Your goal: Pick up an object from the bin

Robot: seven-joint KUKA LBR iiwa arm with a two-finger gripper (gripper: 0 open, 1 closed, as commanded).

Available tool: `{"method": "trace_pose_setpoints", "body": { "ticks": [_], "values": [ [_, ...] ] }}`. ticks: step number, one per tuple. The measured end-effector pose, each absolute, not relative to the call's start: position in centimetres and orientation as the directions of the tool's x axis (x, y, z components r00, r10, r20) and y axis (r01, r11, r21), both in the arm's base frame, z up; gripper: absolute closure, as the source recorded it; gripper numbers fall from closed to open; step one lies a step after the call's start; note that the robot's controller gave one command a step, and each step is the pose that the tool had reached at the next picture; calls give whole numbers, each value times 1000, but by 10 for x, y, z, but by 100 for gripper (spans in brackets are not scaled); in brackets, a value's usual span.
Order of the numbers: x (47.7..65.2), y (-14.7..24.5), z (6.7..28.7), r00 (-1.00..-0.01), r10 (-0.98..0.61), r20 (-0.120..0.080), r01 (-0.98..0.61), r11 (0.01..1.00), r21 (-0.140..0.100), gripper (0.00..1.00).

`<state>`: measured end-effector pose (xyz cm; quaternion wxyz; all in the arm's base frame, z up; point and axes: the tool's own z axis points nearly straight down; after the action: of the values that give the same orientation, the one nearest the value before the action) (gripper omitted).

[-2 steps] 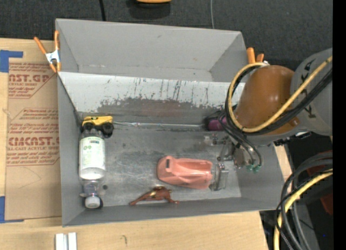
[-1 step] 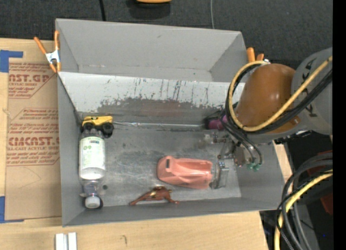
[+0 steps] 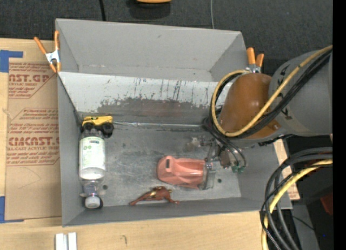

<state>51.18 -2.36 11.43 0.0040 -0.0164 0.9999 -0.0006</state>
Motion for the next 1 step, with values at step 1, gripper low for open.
{"method": "trace_pose_setpoints", "body": {
  "ticks": [1],
  "values": [
    [508, -6, 70, -992, 128, -1, 128, 992, 0, 100]
  ]
}}
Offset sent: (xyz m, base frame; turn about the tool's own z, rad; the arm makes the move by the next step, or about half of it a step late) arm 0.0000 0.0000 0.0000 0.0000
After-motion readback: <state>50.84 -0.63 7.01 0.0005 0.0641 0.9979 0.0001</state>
